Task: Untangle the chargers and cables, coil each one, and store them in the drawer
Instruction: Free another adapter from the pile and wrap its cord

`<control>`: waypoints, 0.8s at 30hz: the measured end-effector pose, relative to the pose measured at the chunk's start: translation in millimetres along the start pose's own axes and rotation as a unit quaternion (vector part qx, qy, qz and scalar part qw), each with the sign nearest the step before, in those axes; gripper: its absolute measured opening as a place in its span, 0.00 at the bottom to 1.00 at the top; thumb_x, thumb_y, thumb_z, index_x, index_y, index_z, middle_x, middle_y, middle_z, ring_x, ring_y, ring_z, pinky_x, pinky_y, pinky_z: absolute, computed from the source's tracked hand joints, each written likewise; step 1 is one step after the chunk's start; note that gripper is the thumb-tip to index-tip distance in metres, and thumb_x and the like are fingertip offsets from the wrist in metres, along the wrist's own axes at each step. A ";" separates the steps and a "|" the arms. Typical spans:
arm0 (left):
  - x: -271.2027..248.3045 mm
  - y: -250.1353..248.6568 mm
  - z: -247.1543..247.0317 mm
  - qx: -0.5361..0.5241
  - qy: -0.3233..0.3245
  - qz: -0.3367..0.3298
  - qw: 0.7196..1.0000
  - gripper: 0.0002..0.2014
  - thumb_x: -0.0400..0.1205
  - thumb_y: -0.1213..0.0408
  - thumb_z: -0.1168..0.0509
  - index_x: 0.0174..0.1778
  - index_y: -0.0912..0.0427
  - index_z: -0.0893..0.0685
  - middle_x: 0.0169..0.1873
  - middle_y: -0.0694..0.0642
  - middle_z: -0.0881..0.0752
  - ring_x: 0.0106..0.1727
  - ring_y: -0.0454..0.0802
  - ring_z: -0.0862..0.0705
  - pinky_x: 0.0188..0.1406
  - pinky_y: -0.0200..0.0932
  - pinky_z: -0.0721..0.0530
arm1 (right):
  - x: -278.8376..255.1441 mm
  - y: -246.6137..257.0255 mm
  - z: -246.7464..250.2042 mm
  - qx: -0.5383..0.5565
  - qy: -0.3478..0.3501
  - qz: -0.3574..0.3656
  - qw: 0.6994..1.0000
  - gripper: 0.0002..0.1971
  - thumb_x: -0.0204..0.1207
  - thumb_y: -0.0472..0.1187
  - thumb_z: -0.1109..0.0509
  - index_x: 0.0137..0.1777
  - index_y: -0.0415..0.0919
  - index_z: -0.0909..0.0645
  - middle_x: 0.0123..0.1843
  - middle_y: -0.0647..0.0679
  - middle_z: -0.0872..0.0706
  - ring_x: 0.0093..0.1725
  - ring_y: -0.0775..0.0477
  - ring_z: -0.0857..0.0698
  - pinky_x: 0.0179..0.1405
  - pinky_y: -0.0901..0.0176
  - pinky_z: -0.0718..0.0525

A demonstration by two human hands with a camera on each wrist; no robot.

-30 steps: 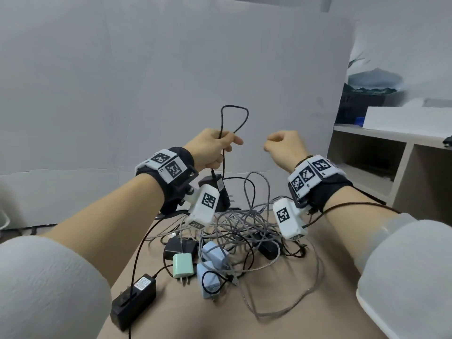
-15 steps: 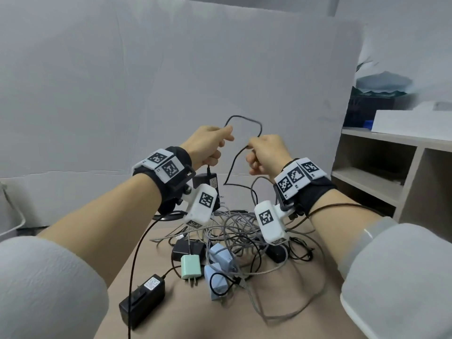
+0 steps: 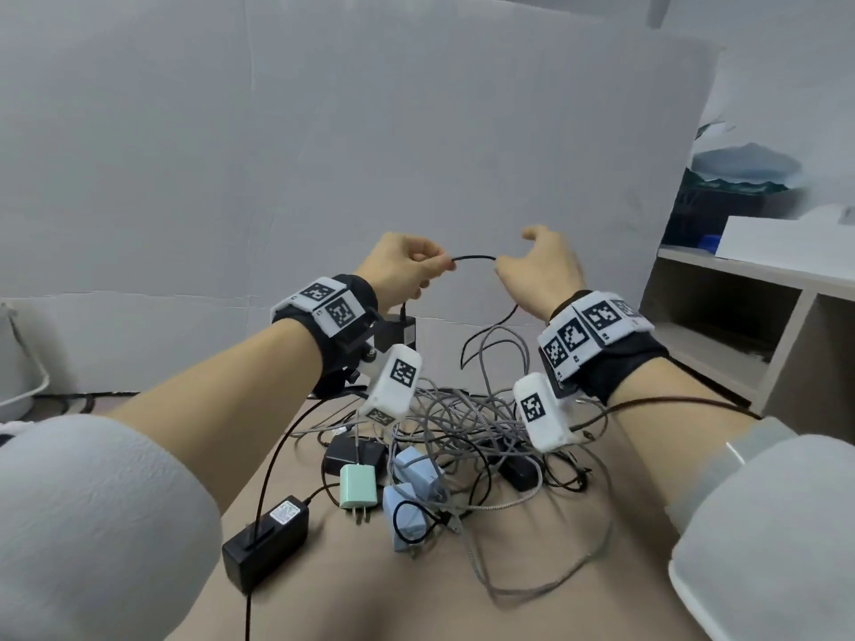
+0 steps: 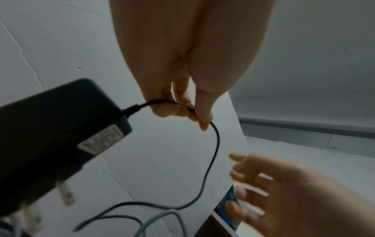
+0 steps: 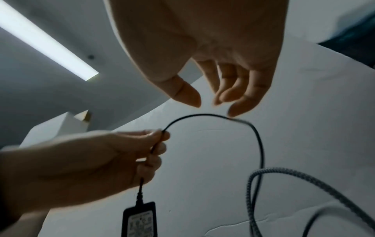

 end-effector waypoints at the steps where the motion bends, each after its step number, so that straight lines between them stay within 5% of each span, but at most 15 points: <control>1: -1.2 1.8 -4.2 0.004 0.016 0.005 1.000 0.08 0.86 0.64 0.32 0.46 0.64 0.11 0.33 0.53 0.20 0.31 0.45 0.25 0.30 0.36 0.23 | -6.4 12.7 -0.5 -0.067 -0.010 0.042 0.997 0.32 0.77 0.45 0.31 0.82 0.45 0.31 0.77 0.39 0.28 0.77 0.35 0.30 0.74 0.46 0.28; 4: -3.8 6.7 -12.8 -0.013 0.040 0.017 0.999 0.07 0.86 0.64 0.31 0.48 0.64 0.12 0.37 0.57 0.18 0.31 0.44 0.23 0.33 0.35 0.20 | -20.6 40.5 -25.4 -0.182 0.031 0.129 0.974 0.26 0.79 0.49 0.32 0.78 0.52 0.25 0.76 0.42 0.28 0.78 0.35 0.35 0.74 0.44 0.34; 8: -7.8 10.9 -12.5 -0.060 0.038 0.016 0.997 0.07 0.86 0.64 0.31 0.46 0.64 0.13 0.39 0.59 0.18 0.33 0.44 0.20 0.42 0.40 0.15 | -17.8 47.9 -46.6 -0.191 0.053 0.172 0.965 0.10 0.84 0.46 0.34 0.59 0.50 0.12 0.57 0.45 0.11 0.65 0.38 0.18 0.64 0.46 0.22; 11: -13.6 10.5 -6.5 -0.089 0.024 0.001 0.996 0.07 0.86 0.65 0.32 0.46 0.64 0.13 0.37 0.57 0.18 0.34 0.45 0.18 0.44 0.40 0.12 | -18.7 50.1 -42.9 -0.173 0.038 0.185 0.967 0.08 0.84 0.48 0.31 0.50 0.49 0.11 0.47 0.44 0.11 0.52 0.37 0.13 0.53 0.44 0.13; 15: -22.4 17.4 -7.2 -0.102 0.024 0.007 0.994 0.04 0.86 0.62 0.31 0.49 0.58 0.15 0.47 0.59 0.13 0.46 0.49 0.15 0.56 0.47 0.15 | -17.9 52.7 -41.0 -0.152 0.029 0.201 0.967 0.09 0.83 0.50 0.30 0.48 0.49 0.11 0.45 0.44 0.10 0.50 0.37 0.13 0.52 0.44 0.13; 16: -24.9 20.5 -8.2 -0.094 0.023 0.014 0.995 0.06 0.85 0.59 0.29 0.53 0.56 0.16 0.50 0.57 0.12 0.50 0.49 0.14 0.58 0.47 0.17 | -16.9 53.7 -40.5 -0.145 0.026 0.204 0.968 0.09 0.83 0.49 0.31 0.48 0.49 0.11 0.45 0.44 0.10 0.50 0.37 0.13 0.52 0.44 0.13; 21: -45.3 54.2 -22.7 -0.022 0.060 0.108 0.992 0.45 0.76 0.56 0.20 0.84 0.57 0.39 0.71 0.53 0.25 0.60 0.42 0.18 0.57 0.43 0.17 | -13.5 61.4 -44.4 -0.087 0.027 0.223 0.970 0.10 0.82 0.49 0.30 0.45 0.47 0.09 0.40 0.46 0.09 0.47 0.40 0.13 0.53 0.45 0.13; 24: -52.2 73.3 -24.7 0.027 0.058 0.139 0.988 0.45 0.75 0.62 0.20 0.83 0.60 0.39 0.68 0.60 0.21 0.59 0.54 0.15 0.57 0.47 0.13 | -12.7 66.1 -40.5 -0.048 0.015 0.223 0.974 0.10 0.82 0.48 0.29 0.46 0.47 0.08 0.39 0.48 0.09 0.47 0.42 0.12 0.54 0.46 0.13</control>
Point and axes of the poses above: each hand's wrist, its own x-axis towards the middle knuckle, its own z-axis out of the back of the hand, y = z × x, the point moved 10 cm from there along x, towards the middle knuckle
